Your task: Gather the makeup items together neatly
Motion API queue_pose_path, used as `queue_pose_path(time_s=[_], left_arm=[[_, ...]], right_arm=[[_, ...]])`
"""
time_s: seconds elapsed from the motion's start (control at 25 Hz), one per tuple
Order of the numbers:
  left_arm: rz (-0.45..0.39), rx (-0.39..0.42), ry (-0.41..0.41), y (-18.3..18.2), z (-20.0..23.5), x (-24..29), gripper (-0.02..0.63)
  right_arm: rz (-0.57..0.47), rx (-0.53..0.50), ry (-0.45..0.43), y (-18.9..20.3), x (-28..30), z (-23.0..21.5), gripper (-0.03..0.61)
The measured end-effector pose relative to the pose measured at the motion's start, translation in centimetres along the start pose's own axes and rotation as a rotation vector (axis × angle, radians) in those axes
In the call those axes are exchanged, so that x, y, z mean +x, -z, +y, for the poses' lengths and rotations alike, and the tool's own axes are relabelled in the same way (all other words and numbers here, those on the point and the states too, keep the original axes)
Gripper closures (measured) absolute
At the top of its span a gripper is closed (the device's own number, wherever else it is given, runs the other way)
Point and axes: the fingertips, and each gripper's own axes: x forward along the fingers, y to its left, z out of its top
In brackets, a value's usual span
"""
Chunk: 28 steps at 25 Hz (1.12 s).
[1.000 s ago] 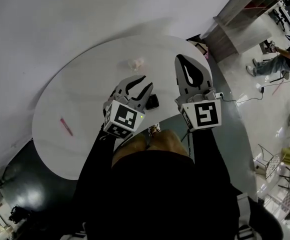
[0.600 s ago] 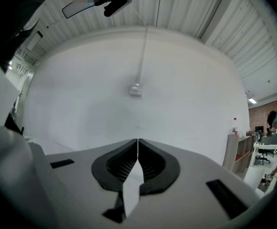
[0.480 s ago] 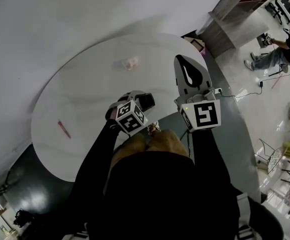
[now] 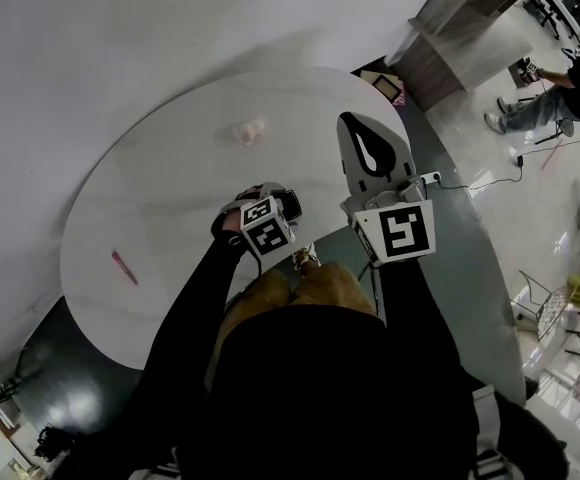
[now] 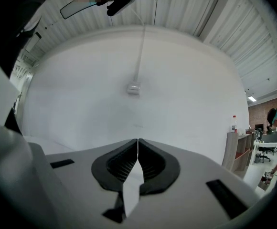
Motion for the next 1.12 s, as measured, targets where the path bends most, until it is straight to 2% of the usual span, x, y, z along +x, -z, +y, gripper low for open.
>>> queue_pose_path(time_s=[0.16,0.28,0.44,0.64,0.88,1.12], left_arm=[[0.01,-0.023,0.002,0.0,0.1,0.9,0.267],[0.024,-0.009,0.004,-0.3,0.7,1.1,0.267],[0.072,0.05,0.015,0.1,0.7,1.2,0.267],[0.127,0.171,0.02,0.6,0.4,1.1,0.264],[0.172,0.217,0.073,1.5,0.4,2.3,0.264],[0.219,0.299,0.128,1.6,0.1,2.5,0.267]], right_arm=[[0.006,0.007,0.004,0.4,0.1,-0.5,0.551],[0.011,0.008,-0.001,0.6,0.3,-0.5,0.551],[0.013,0.007,-0.007,0.7,0.4,-0.7,0.551],[0.015,0.013,-0.01,1.0,0.5,-1.0,0.551],[0.023,0.015,-0.015,1.4,0.9,-0.9,0.551],[0.026,0.012,-0.012,1.5,1.1,-1.3,0.551]])
